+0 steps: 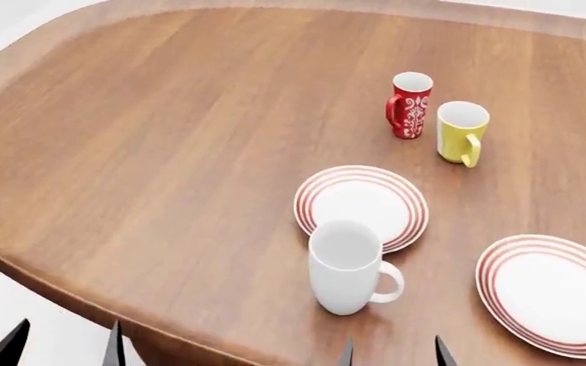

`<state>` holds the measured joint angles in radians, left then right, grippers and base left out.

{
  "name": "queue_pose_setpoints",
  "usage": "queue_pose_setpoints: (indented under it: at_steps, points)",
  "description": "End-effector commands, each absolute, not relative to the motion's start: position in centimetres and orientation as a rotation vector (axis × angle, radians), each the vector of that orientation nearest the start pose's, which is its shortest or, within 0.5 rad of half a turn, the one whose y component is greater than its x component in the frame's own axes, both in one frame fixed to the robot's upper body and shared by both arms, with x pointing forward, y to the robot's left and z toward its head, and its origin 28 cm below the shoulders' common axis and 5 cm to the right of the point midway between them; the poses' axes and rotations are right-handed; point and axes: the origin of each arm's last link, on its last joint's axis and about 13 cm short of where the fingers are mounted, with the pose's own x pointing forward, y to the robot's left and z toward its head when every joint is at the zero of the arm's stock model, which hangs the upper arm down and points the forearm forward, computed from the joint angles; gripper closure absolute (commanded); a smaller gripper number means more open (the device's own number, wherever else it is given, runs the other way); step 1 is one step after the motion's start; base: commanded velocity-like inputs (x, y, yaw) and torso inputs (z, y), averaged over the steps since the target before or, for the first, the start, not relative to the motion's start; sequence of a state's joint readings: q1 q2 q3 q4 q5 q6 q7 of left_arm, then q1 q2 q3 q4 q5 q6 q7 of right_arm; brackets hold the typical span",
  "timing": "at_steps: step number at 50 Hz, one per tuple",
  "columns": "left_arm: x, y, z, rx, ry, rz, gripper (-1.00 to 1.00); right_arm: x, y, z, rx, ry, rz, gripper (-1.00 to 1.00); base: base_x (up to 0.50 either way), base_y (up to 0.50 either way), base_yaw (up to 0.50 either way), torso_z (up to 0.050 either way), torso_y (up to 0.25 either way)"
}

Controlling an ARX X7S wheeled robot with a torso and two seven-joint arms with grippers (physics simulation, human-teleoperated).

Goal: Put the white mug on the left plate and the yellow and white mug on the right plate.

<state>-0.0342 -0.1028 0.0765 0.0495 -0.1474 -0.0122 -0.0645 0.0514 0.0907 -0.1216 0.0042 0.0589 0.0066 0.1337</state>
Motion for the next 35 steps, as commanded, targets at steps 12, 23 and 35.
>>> queue_pose_setpoints:
  at_steps: [12,23,35]
  points:
    - [21.78,21.24,3.61,-0.048,-0.075,-0.027,-1.0,22.17,-9.71,2.94,0.05,-0.063,-0.009,-1.0,0.13,-0.48,0.0,0.0,0.0]
    - [21.66,21.5,4.09,-0.056,-0.084,-0.018,-1.0,22.04,-9.72,3.08,-0.001,-0.079,-0.033,-1.0,0.12,-0.41,0.0,0.0,0.0]
    - [21.66,21.53,4.28,-0.074,-0.085,-0.017,-1.0,21.92,-10.29,3.61,0.046,-0.079,-0.053,-1.0,0.03,-0.12,0.0,0.0,0.0]
